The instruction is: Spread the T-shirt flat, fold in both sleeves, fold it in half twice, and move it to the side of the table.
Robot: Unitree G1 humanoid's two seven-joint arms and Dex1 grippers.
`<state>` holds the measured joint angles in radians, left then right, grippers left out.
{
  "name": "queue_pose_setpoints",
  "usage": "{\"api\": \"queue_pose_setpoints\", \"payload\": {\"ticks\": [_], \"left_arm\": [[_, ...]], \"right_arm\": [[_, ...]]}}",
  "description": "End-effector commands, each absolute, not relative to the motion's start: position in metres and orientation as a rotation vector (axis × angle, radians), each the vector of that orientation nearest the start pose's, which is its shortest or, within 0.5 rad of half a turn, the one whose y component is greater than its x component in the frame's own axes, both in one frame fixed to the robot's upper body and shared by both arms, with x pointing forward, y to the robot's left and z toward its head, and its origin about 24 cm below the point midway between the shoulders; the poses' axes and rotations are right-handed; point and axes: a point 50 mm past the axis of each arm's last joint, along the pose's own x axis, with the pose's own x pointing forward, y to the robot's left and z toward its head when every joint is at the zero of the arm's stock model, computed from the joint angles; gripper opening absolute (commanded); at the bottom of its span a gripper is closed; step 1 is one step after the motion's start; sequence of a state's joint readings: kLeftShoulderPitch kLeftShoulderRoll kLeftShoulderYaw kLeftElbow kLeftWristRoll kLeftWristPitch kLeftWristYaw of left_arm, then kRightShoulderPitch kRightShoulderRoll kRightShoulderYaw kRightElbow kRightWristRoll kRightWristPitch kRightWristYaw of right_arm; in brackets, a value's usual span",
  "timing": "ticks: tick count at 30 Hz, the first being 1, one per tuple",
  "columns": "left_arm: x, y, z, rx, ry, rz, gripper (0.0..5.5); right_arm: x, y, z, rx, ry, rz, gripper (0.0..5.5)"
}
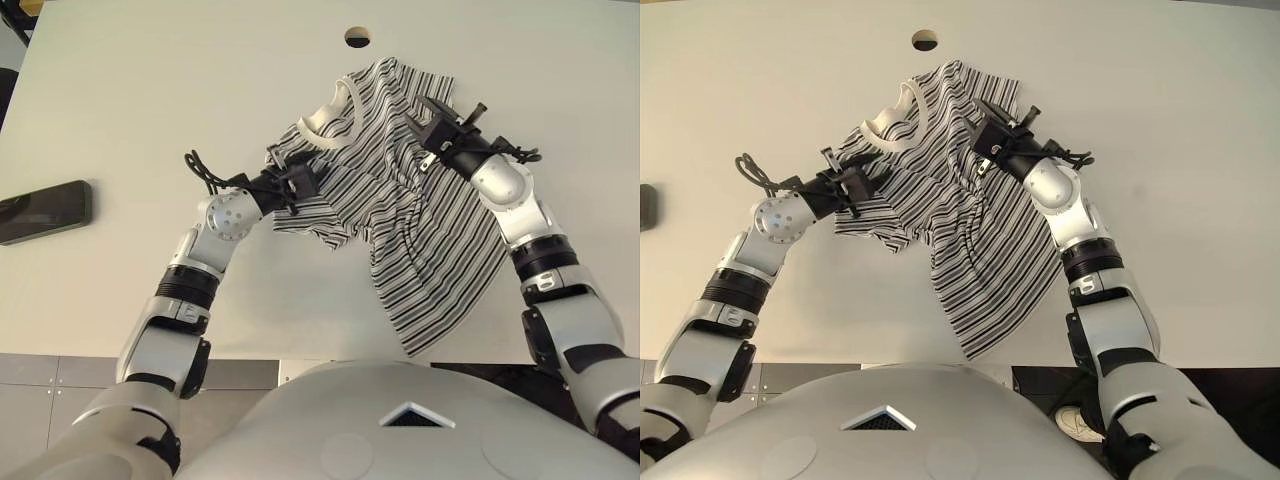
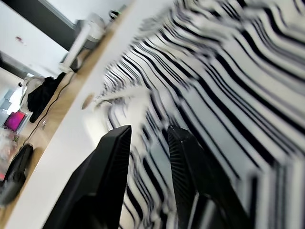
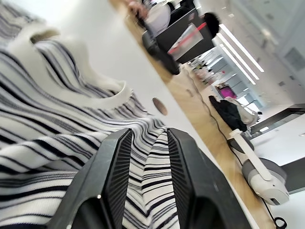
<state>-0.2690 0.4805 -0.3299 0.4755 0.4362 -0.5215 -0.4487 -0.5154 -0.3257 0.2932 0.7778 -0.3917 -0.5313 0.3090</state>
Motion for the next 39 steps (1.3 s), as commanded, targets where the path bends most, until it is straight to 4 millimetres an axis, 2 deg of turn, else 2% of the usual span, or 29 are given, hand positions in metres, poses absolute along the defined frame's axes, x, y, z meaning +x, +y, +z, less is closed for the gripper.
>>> {"api": "queue_pose_setpoints", "payload": {"ticks": [1, 6, 9, 12, 16, 18, 22, 26, 30, 33, 35, 37, 39], "left_arm": [[0.262, 0.169, 0.011, 1.192, -0.007, -1.008, 1.44], [0.277, 0.200, 0.016, 1.566, 0.022, -1.009, 1.44], [0.293, 0.207, 0.028, 1.854, -0.140, -1.023, 1.44], [0.302, 0.195, 0.034, 1.946, -0.358, -1.027, 1.44], [0.313, 0.191, 0.032, 2.112, -0.616, -1.015, 1.44], [0.318, 0.195, 0.030, 2.188, -0.692, -1.016, 1.44], [0.335, 0.218, 0.036, 2.352, -0.667, -0.948, 1.44], [0.344, 0.223, 0.045, 2.358, -0.675, -0.863, 1.44], [0.351, 0.209, 0.067, 2.080, -0.699, -0.676, 1.44], [0.354, 0.199, 0.083, 1.953, -0.754, -0.620, 1.44], [0.355, 0.193, 0.090, 1.910, -0.788, -0.602, 1.44], [0.355, 0.187, 0.096, 1.884, -0.814, -0.598, 1.44], [0.354, 0.182, 0.097, 1.866, -0.826, -0.601, 1.44]], "right_arm": [[0.323, -0.140, 0.026, -0.932, -0.034, 0.795, 1.35], [0.318, -0.152, 0.022, -1.032, 0.027, 0.876, 1.35], [0.312, -0.149, 0.032, -1.016, -0.011, 0.916, 1.35], [0.306, -0.142, 0.045, -0.909, -0.067, 0.928, 1.35], [0.295, -0.146, 0.064, -0.762, -0.069, 0.939, 1.35], [0.289, -0.151, 0.071, -0.722, -0.051, 0.949, 1.35], [0.268, -0.171, 0.067, -0.751, 0.072, 1.015, 1.35], [0.247, -0.194, 0.054, -0.879, 0.242, 1.111, 1.35], [0.231, -0.214, 0.046, -1.012, 0.395, 1.215, 1.35], [0.212, -0.210, 0.037, -1.025, 0.463, 1.357, 1.35], [0.189, -0.202, 0.030, -0.973, 0.513, 1.518, 1.35], [0.171, -0.195, 0.031, -0.908, 0.540, 1.623, 1.35], [0.168, -0.196, 0.037, -0.904, 0.542, 1.637, 1.35]]}}
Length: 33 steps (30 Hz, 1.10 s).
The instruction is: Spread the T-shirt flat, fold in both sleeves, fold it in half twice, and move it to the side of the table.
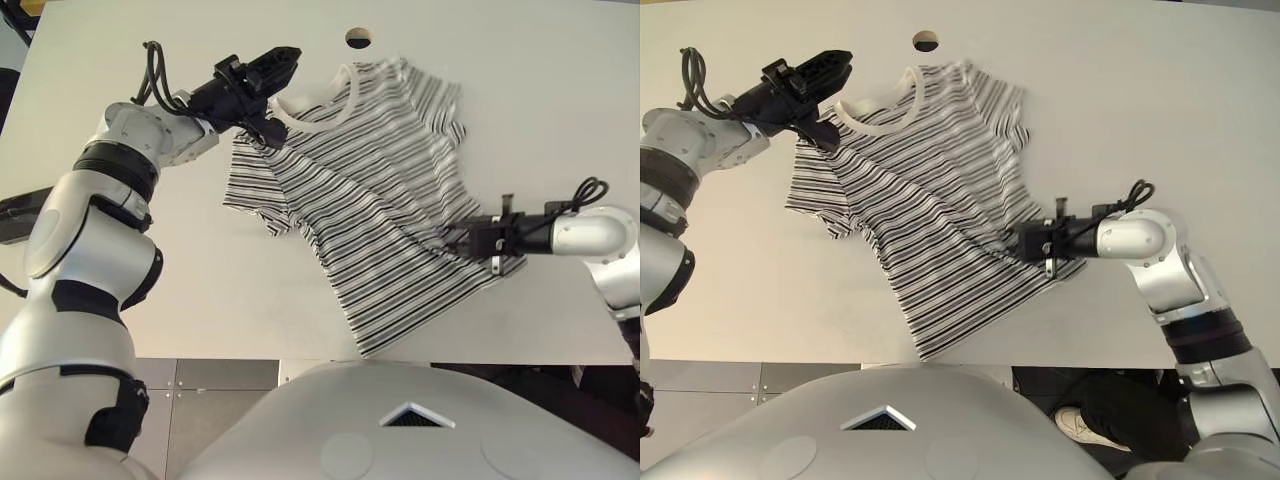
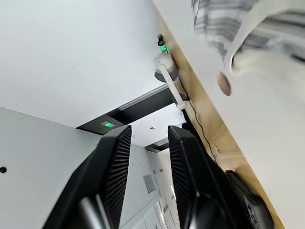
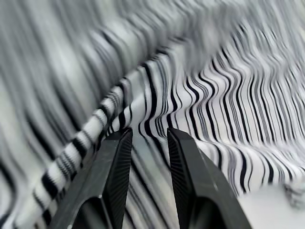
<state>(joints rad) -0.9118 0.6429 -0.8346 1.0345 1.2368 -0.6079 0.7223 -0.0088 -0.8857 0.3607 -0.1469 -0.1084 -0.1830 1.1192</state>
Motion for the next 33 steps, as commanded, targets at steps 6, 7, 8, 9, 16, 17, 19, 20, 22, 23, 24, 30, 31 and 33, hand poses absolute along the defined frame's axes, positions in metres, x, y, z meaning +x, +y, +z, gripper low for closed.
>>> {"api": "queue_pose_setpoints", "payload": {"ticks": [6, 7, 8, 9, 16, 17, 19, 20, 22, 23, 24, 30, 31, 33], "left_arm": [[0.346, 0.174, 0.093, 1.865, -0.861, -0.640, 1.44], [0.345, 0.173, 0.092, 1.862, -0.862, -0.644, 1.44], [0.343, 0.173, 0.092, 1.847, -0.858, -0.651, 1.44], [0.334, 0.168, 0.089, 1.744, -0.825, -0.708, 1.44], [0.247, 0.128, 0.071, 0.962, -0.552, -1.215, 1.44], [0.241, 0.126, 0.070, 0.909, -0.513, -1.259, 1.44], [0.226, 0.123, 0.065, 0.811, -0.418, -1.358, 1.44], [0.217, 0.124, 0.060, 0.780, -0.357, -1.417, 1.44], [0.203, 0.129, 0.046, 0.759, -0.226, -1.530, 1.44], [0.199, 0.131, 0.042, 0.754, -0.175, -1.567, 1.44], [0.194, 0.136, 0.035, 0.762, -0.100, -1.613, 1.44], [0.172, 0.158, 0.013, 0.778, 0.199, -1.803, 1.44], [0.169, 0.167, 0.008, 0.807, 0.276, -1.827, 1.44], [0.167, 0.179, 0.002, 0.859, 0.378, -1.845, 1.44]], "right_arm": [[0.209, -0.207, 0.075, -1.041, 0.400, 1.425, 1.35], [0.214, -0.208, 0.081, -1.053, 0.378, 1.398, 1.35], [0.219, -0.208, 0.087, -1.059, 0.355, 1.375, 1.35], [0.227, -0.208, 0.098, -1.067, 0.318, 1.348, 1.35], [0.272, -0.194, 0.113, -0.993, 0.159, 1.235, 1.35], [0.277, -0.192, 0.110, -0.975, 0.137, 1.219, 1.35], [0.286, -0.186, 0.101, -0.938, 0.113, 1.195, 1.35], [0.291, -0.181, 0.097, -0.916, 0.091, 1.176, 1.35], [0.303, -0.169, 0.090, -0.879, 0.033, 1.129, 1.35], [0.308, -0.164, 0.088, -0.866, 0.010, 1.109, 1.35], [0.318, -0.158, 0.085, -0.849, -0.021, 1.056, 1.35], [0.349, -0.143, 0.059, -0.828, 0.022, 0.874, 1.35], [0.351, -0.143, 0.052, -0.849, 0.050, 0.854, 1.35], [0.354, -0.145, 0.043, -0.887, 0.096, 0.820, 1.35]]}}
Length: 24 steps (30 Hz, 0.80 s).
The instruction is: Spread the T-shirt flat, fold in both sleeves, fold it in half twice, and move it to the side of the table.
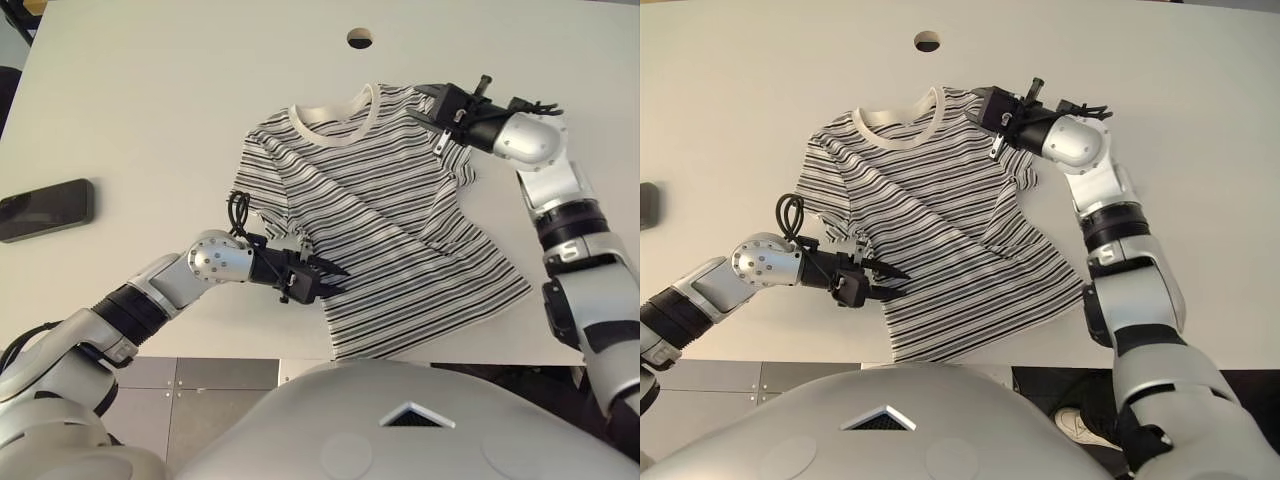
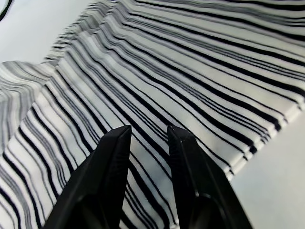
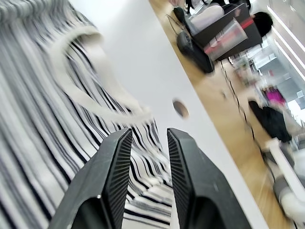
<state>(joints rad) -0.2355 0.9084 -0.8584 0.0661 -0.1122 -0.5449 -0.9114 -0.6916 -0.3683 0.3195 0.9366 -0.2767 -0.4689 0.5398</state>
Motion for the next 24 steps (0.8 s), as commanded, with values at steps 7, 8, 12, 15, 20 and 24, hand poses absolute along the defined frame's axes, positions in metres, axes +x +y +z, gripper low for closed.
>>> {"api": "queue_pose_setpoints", "payload": {"ticks": [7, 8, 12, 15, 20, 24], "left_arm": [[0.178, 0.232, -0.010, 1.007, 0.710, -1.790, 1.44], [0.178, 0.240, -0.010, 1.014, 0.764, -1.783, 1.44], [0.187, 0.249, -0.006, 1.042, 0.786, -1.744, 1.44], [0.189, 0.249, -0.007, 1.045, 0.784, -1.733, 1.44], [0.189, 0.254, -0.005, 1.035, 0.806, -1.729, 1.44], [0.186, 0.257, -0.003, 1.016, 0.834, -1.740, 1.44]], "right_arm": [[0.353, -0.175, 0.021, -0.970, 0.286, 0.695, 1.35], [0.352, -0.178, 0.020, -0.975, 0.305, 0.684, 1.35], [0.352, -0.185, 0.018, -0.976, 0.332, 0.647, 1.35], [0.352, -0.184, 0.019, -0.961, 0.319, 0.656, 1.35], [0.351, -0.190, 0.019, -0.954, 0.329, 0.650, 1.35], [0.348, -0.201, 0.019, -0.958, 0.348, 0.633, 1.35]]}}
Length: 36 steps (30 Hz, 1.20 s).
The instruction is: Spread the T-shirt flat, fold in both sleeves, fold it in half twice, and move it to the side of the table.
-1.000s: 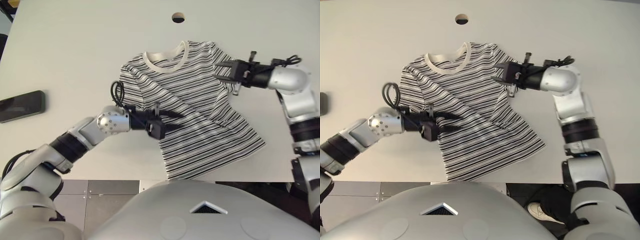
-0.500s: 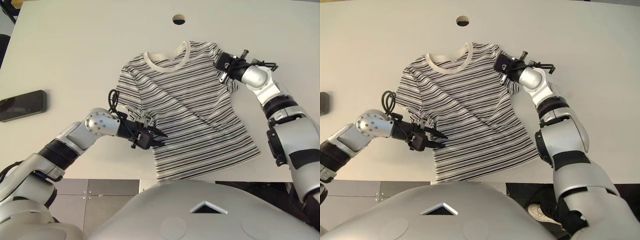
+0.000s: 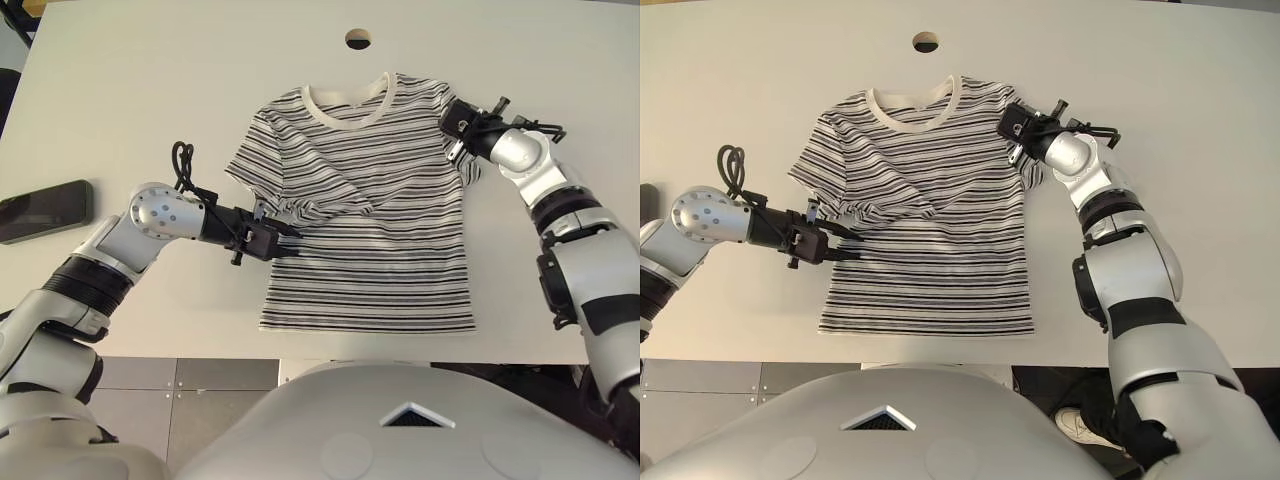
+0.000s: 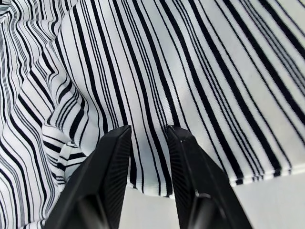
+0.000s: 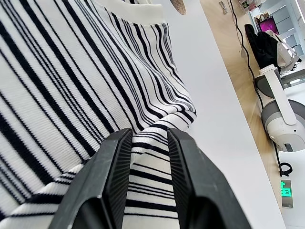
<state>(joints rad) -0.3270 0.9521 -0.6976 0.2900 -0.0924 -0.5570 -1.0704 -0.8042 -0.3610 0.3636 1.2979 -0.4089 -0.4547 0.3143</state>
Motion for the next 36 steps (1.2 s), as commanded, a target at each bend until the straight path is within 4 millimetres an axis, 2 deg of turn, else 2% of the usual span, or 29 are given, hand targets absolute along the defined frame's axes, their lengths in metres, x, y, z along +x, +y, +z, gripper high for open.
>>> {"api": "queue_pose_setpoints", "payload": {"ticks": [1, 7, 10, 13, 15, 18, 21, 23, 30, 33, 36], "left_arm": [[0.185, 0.258, -0.001, 1.001, 0.838, -1.746, 1.44], [0.168, 0.246, 0.011, 0.850, 0.811, -1.826, 1.44], [0.165, 0.242, 0.015, 0.824, 0.794, -1.837, 1.44], [0.169, 0.230, 0.023, 0.785, 0.698, -1.813, 1.44], [0.179, 0.218, 0.031, 0.766, 0.573, -1.755, 1.44], [0.200, 0.211, 0.043, 0.776, 0.432, -1.605, 1.44], [0.225, 0.213, 0.057, 0.801, 0.304, -1.405, 1.44], [0.231, 0.215, 0.067, 0.763, 0.240, -1.319, 1.44], [0.228, 0.227, 0.088, 0.538, 0.201, -1.176, 1.44], [0.217, 0.237, 0.087, 0.458, 0.270, -1.208, 1.44], [0.215, 0.243, 0.088, 0.445, 0.307, -1.230, 1.44]], "right_arm": [[0.347, -0.204, 0.019, -0.955, 0.356, 0.630, 1.35], [0.340, -0.221, 0.014, -0.989, 0.413, 0.631, 1.35], [0.344, -0.217, 0.020, -0.986, 0.360, 0.627, 1.35], [0.358, -0.204, 0.048, -0.946, 0.137, 0.565, 1.35], [0.364, -0.194, 0.071, -0.905, -0.044, 0.527, 1.35], [0.364, -0.184, 0.088, -0.884, -0.205, 0.529, 1.35], [0.360, -0.176, 0.099, -0.876, -0.322, 0.564, 1.35], [0.356, -0.172, 0.103, -0.873, -0.369, 0.586, 1.35], [0.346, -0.172, 0.104, -0.874, -0.401, 0.613, 1.35], [0.344, -0.175, 0.102, -0.878, -0.390, 0.618, 1.35], [0.344, -0.176, 0.103, -0.878, -0.388, 0.618, 1.35]]}}
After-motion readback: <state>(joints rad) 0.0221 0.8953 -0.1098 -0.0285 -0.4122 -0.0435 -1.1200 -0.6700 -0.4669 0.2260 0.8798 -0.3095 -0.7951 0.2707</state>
